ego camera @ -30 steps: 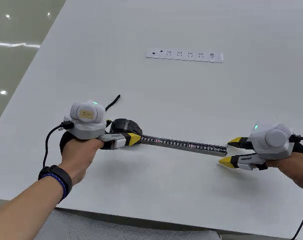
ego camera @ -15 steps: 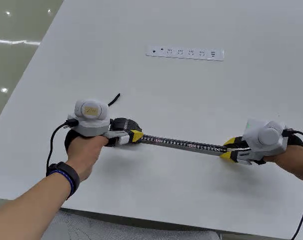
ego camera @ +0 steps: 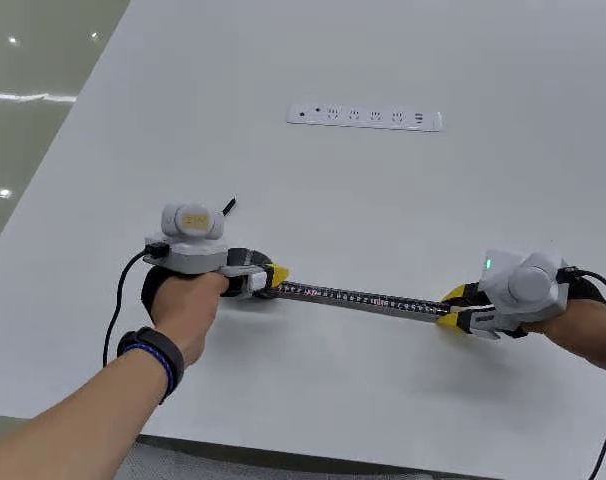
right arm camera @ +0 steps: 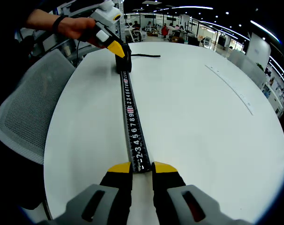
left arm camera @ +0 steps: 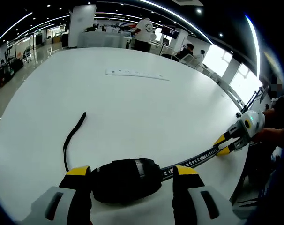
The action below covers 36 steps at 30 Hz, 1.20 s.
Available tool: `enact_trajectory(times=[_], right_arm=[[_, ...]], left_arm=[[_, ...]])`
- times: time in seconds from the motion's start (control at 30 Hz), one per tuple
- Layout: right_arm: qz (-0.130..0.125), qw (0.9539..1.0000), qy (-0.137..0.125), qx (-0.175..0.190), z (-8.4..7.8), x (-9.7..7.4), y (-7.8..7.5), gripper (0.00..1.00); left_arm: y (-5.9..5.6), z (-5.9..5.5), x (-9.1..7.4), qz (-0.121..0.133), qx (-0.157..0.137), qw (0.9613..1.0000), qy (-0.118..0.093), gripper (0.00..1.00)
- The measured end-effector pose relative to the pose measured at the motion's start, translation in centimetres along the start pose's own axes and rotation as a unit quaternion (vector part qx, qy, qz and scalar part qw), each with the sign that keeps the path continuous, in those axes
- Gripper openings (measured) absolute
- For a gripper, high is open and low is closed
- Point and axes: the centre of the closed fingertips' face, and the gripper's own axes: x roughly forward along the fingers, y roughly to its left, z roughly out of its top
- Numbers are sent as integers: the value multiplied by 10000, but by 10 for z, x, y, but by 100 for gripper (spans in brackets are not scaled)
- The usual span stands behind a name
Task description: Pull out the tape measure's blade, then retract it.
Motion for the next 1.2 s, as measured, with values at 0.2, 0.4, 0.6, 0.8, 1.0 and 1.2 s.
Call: enact_trajectory(times=[0.2, 0.4, 0.6, 0.8, 1.0, 1.2], right_arm=[[-27, 10000, -8, 5, 1, 0, 1, 15], [-36, 10000, -34, 22, 0, 1, 0, 15], [-33, 10000, -57, 17, 1, 2, 0, 15], [-32, 10000, -48, 1, 0, 2, 0, 15], [-45, 10000, -54, 7, -1, 2, -2, 15], [-53, 10000, -62, -35, 0, 2, -2, 15]], left_arm=[[8, -5, 0, 296, -303, 9989, 217, 67], [10, -6, 0, 390, -323, 9978, 419, 62], [7, -6, 1, 491, -169, 9966, 636, 60], [6, -7, 0, 635, -70, 9950, 770, 59], [6, -9, -1, 737, 102, 9935, 856, 59], [6, -9, -2, 780, 200, 9929, 875, 58]])
